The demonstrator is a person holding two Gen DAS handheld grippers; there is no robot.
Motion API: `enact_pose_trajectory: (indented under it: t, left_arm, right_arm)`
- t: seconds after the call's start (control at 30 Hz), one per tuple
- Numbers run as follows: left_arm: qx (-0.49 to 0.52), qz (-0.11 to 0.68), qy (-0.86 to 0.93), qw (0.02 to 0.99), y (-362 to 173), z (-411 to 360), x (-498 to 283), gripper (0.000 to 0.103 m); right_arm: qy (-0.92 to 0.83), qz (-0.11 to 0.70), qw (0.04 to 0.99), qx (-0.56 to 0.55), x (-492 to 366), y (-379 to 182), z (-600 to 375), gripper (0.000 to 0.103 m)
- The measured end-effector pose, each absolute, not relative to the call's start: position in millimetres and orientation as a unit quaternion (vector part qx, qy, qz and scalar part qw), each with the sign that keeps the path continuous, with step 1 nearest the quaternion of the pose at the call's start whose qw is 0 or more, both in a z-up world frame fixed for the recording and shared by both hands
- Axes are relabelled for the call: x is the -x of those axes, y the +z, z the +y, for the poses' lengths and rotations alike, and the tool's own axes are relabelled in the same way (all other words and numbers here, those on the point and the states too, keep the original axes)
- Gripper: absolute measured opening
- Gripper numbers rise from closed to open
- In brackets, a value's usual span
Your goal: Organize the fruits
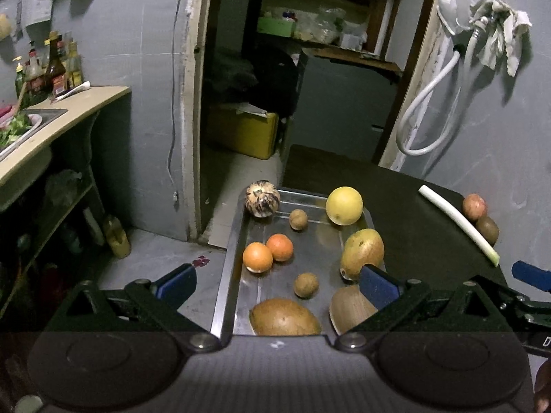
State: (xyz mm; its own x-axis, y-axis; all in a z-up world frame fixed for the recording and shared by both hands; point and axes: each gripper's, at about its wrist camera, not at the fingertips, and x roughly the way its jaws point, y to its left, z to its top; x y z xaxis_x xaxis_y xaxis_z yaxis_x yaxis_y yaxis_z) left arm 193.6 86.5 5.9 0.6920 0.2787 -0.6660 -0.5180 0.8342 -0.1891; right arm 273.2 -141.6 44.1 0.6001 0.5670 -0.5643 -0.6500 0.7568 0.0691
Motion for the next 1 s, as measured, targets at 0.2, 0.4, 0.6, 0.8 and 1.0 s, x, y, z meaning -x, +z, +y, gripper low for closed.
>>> enact_pose_trajectory:
  t: [0.2, 0.4, 0.6, 0.8, 1.0]
  left_arm:
    - [0.193, 0.311, 0.225, 0.903, 5.4, 76.6, -175.2, 0.102]
    - [0.2, 0.288, 0.227, 0.909, 9.9, 72.1, -154.3, 0.102]
    - [0.195, 0.276, 0.22, 0.915, 14.2, 68.4, -135.3, 0.102]
    - [0.174, 0.266, 0.206, 0.925, 21.0, 65.5, -114.5, 0.102]
    - [0.175, 0.262, 0.195, 0.929, 26.4, 68.7, -86.2, 0.102]
  right_arm:
    - [0.323, 0.284, 0.901, 0.052, -257.1, 49.2, -152.7, 0.102]
    - [0.312, 0.27, 0.91, 0.034, -236.7, 56.5, -158.7, 0.102]
    - [0.298, 0.256, 0.919, 0.021, -212.4, 63.7, -161.4, 0.102]
    - [0.276, 0.246, 0.929, 0.01, -183.8, 69.0, -165.5, 0.102]
    - [0.258, 0.243, 0.935, 0.012, -151.3, 73.6, -167.7, 0.102]
